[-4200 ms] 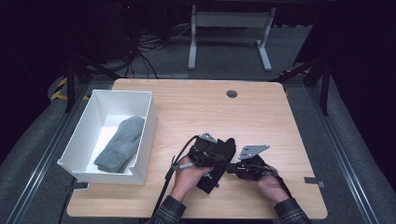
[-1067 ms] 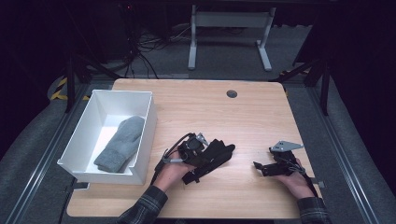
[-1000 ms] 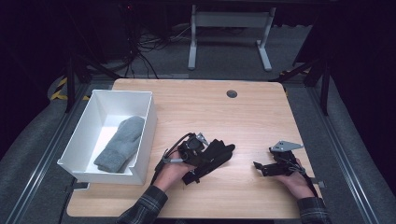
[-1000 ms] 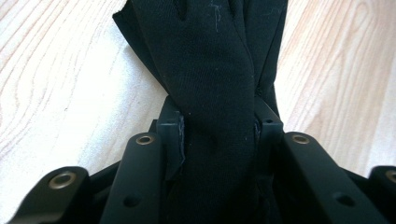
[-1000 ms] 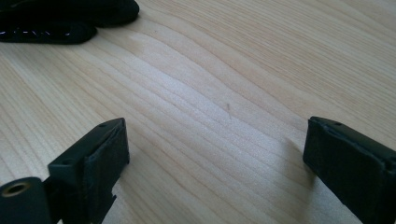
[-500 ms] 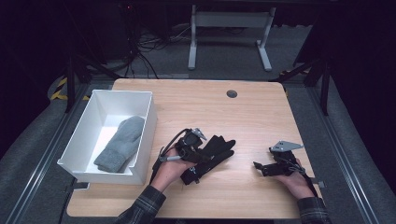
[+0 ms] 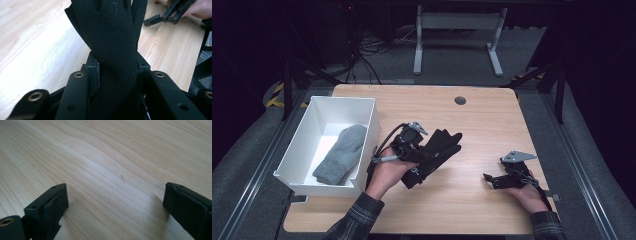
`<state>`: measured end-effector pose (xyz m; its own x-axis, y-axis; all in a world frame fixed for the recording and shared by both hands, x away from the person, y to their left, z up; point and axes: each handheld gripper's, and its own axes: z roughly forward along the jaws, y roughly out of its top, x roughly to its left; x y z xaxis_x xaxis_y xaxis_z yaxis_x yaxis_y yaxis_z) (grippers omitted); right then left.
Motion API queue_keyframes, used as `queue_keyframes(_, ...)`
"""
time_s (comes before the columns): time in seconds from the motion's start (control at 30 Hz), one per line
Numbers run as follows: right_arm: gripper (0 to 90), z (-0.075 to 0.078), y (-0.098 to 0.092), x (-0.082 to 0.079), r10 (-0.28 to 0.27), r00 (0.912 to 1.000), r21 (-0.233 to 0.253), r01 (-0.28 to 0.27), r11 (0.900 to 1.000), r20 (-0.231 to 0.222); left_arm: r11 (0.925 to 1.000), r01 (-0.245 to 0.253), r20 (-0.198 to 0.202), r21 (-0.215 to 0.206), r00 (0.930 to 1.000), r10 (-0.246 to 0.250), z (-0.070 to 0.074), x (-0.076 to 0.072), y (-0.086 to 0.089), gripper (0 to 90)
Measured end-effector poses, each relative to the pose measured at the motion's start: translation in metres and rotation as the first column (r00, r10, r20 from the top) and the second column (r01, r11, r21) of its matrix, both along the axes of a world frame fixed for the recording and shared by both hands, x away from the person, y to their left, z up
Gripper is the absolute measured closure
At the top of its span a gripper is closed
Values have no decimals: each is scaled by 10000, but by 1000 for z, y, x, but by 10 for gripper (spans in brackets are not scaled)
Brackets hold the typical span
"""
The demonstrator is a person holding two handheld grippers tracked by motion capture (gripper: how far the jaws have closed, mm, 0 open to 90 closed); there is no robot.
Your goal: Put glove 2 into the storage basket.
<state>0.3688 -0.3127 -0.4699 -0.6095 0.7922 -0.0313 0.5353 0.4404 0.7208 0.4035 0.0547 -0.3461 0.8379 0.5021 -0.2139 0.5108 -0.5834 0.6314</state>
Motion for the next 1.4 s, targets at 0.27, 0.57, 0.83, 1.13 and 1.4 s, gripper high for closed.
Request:
queue_keyframes(0.27, 60, 0, 0, 0, 5, 10000, -3, -5, 10000, 4, 9998, -195, 116, 8, 9997, 195, 27, 3, 14, 667)
queue_keyframes(0.57, 60, 0, 0, 0, -2, 10000, -8, 2, 10000, 6, 9976, -696, 301, 26, 9971, 695, 52, 9, 39, 668)
queue_keyframes(0.83, 60, 0, 0, 0, 2, 10000, -4, -2, 10000, 6, 9930, -1180, 485, 107, 9919, 1173, 70, 10, 67, 668)
queue_keyframes(1.13, 59, 0, 0, 0, -13, 10000, -16, 13, 10000, -1, 9768, -2142, 701, 55, 9745, 2133, 83, 11, 108, 668)
queue_keyframes(1.4, 58, 0, 0, 0, -8, 10000, -25, 8, 10000, 19, 9459, -3244, 760, -79, 9430, 3240, 89, 10, 158, 668)
